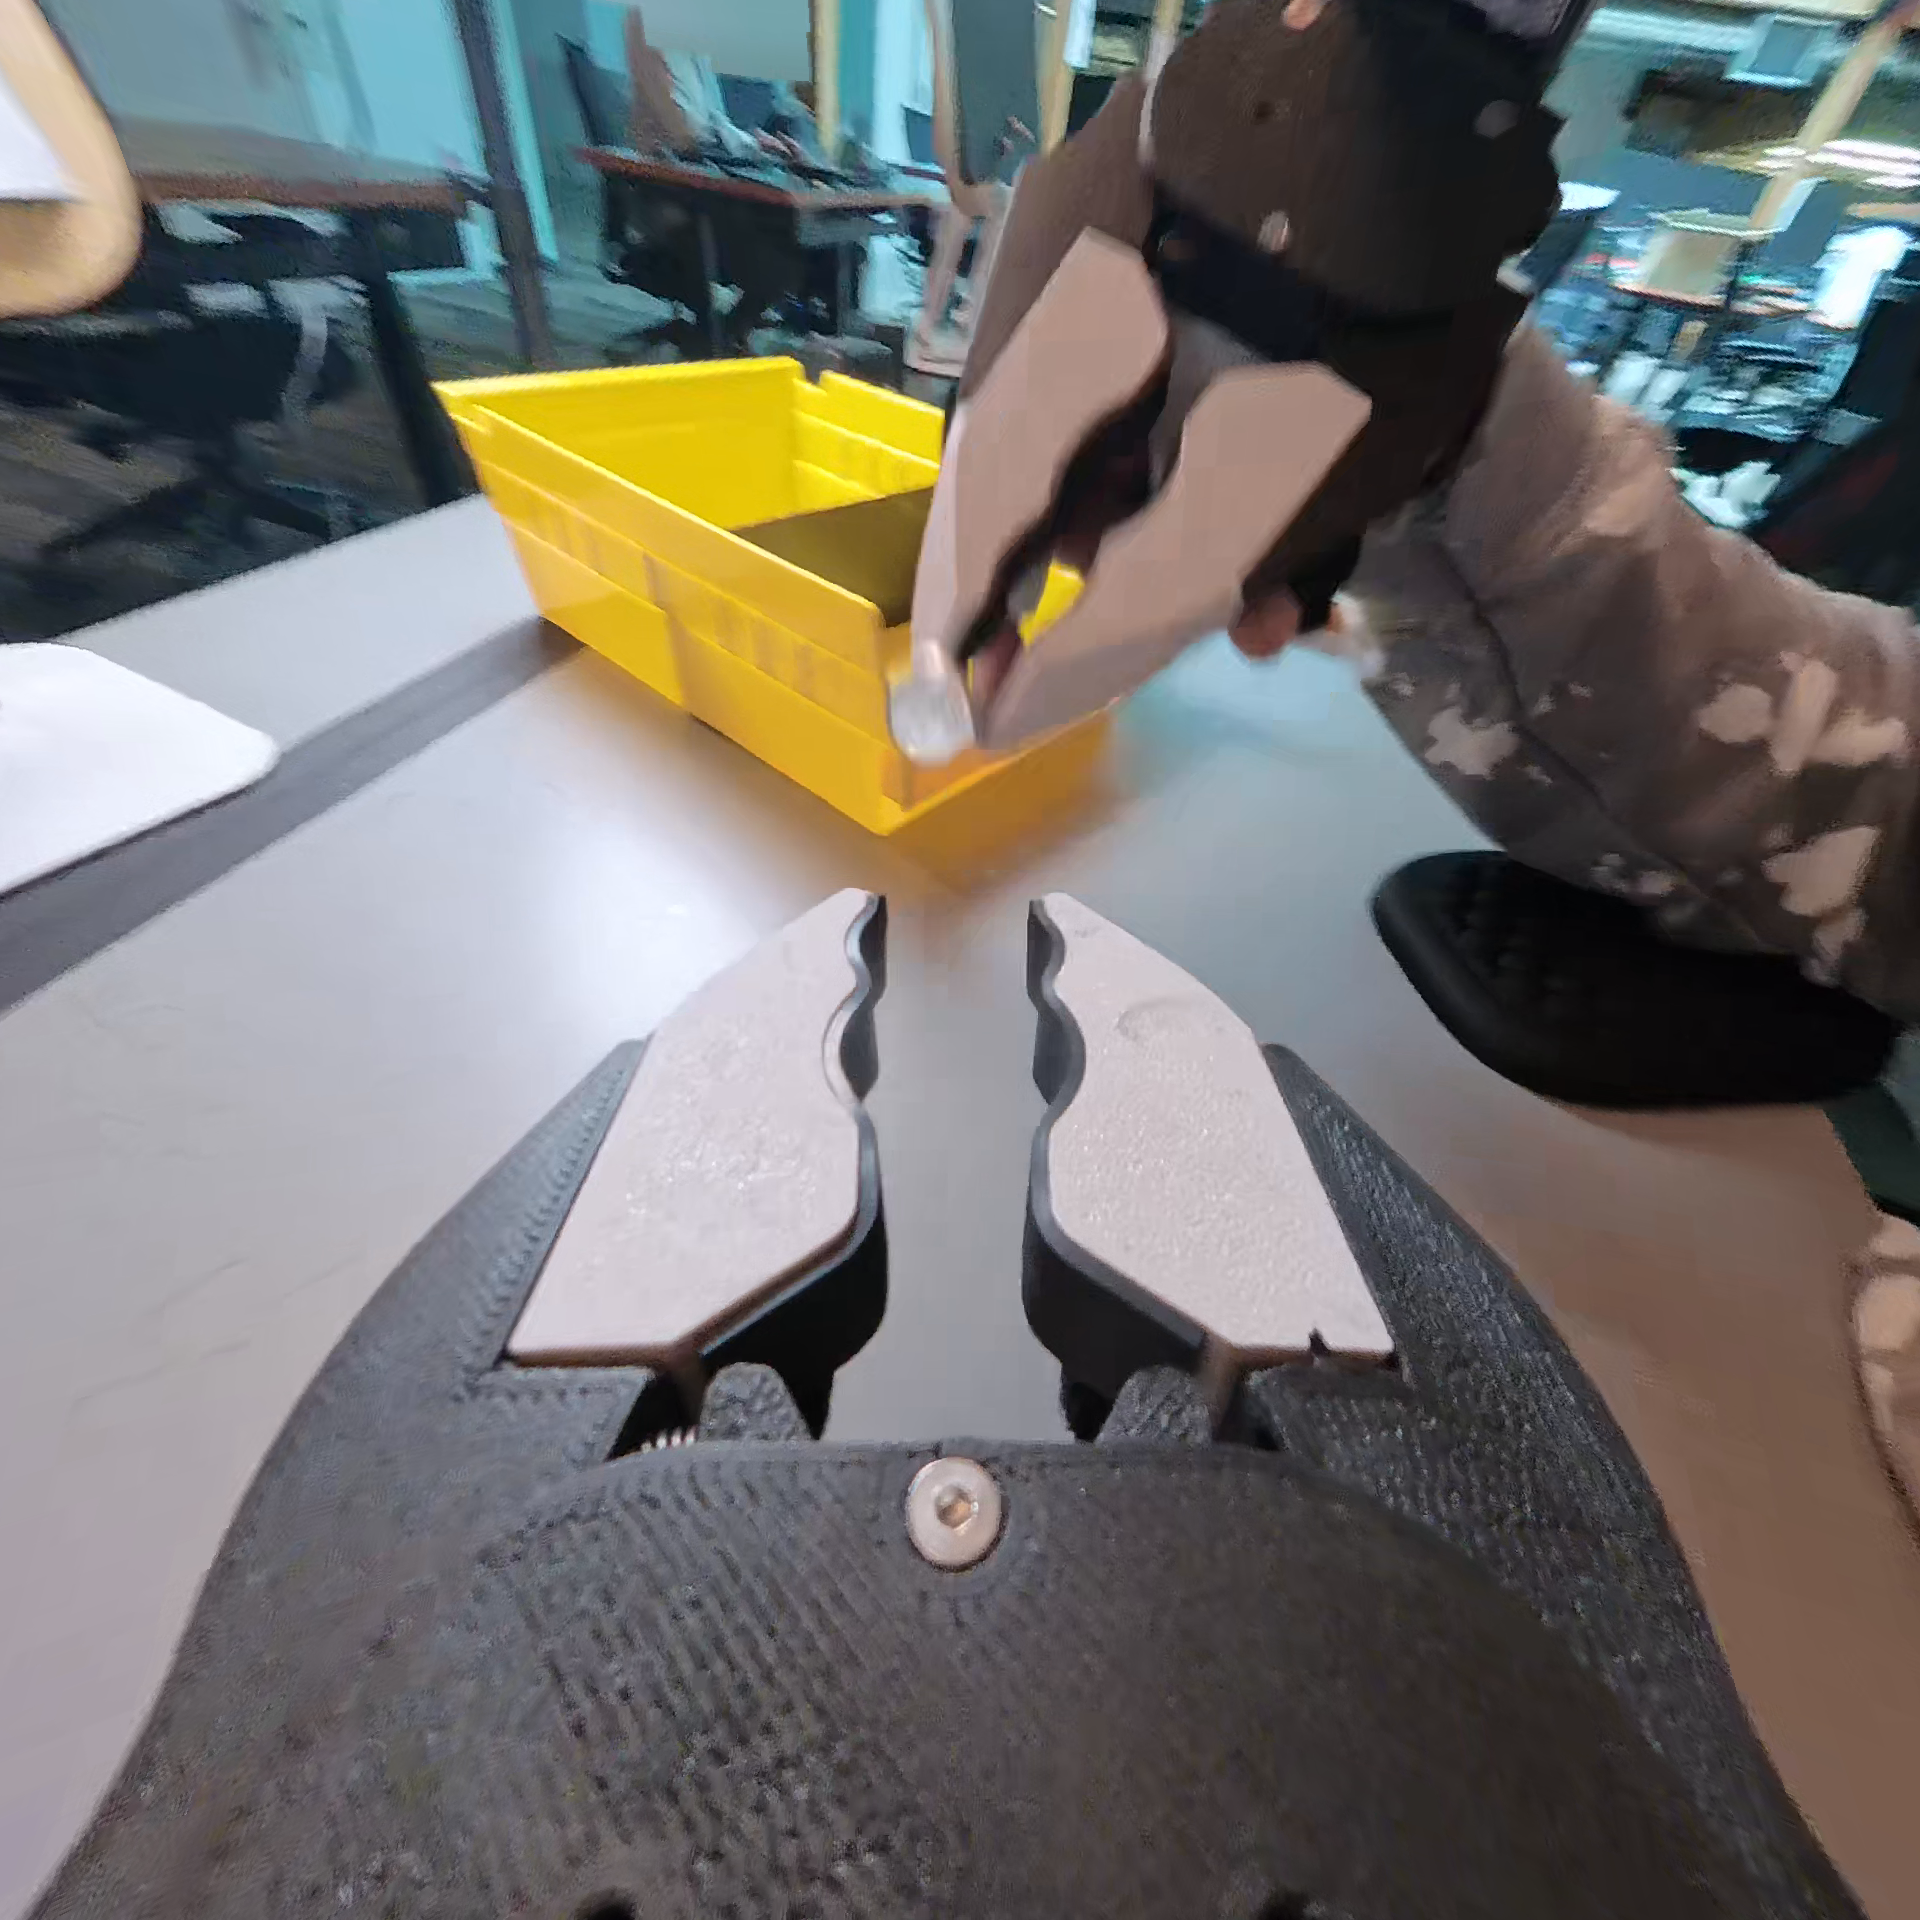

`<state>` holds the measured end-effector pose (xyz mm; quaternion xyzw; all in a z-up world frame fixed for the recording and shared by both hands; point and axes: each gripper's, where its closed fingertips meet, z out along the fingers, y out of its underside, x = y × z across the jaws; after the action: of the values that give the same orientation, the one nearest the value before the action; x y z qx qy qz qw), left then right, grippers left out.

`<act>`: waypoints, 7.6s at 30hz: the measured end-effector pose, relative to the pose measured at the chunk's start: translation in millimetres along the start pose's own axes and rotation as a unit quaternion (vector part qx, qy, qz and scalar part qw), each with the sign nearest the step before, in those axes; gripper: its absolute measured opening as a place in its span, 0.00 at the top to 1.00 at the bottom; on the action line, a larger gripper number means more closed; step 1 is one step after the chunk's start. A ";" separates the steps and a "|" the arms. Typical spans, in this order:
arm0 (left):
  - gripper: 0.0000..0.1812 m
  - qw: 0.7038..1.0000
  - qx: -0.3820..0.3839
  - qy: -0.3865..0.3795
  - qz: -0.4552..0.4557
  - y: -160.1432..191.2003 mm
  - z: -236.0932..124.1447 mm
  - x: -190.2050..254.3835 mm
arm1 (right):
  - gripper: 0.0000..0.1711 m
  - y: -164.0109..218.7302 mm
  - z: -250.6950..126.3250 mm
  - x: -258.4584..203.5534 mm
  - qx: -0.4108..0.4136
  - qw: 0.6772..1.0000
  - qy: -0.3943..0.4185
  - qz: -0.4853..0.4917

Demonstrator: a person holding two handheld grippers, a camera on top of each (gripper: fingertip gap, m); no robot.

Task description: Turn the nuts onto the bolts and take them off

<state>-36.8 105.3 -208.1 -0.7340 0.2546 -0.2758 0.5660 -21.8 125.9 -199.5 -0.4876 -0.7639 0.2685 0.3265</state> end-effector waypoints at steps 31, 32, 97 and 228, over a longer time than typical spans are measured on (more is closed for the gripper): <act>0.85 0.993 0.037 -0.112 0.001 -0.4 -13.4 -43.9 | 0.91 287.3 -64.8 259.5 -0.282 0.832 0.219 0.424; 0.85 0.993 0.038 -0.111 0.001 -1.4 -13.3 -43.2 | 0.91 274.8 -69.2 263.2 -0.258 0.841 0.228 0.417; 0.87 0.949 0.130 -0.262 0.117 -183.8 -138.5 -94.6 | 0.90 -127.0 -93.2 35.6 0.340 0.913 0.185 0.131; 0.90 0.967 0.253 0.001 -0.021 -123.0 -26.2 8.9 | 0.79 -120.7 -59.5 26.7 0.325 0.932 0.058 0.152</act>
<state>-40.9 109.5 -82.1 -0.5717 0.1619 -0.3440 0.7271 -53.7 110.1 -66.9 -0.4798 -0.5312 0.5199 0.4661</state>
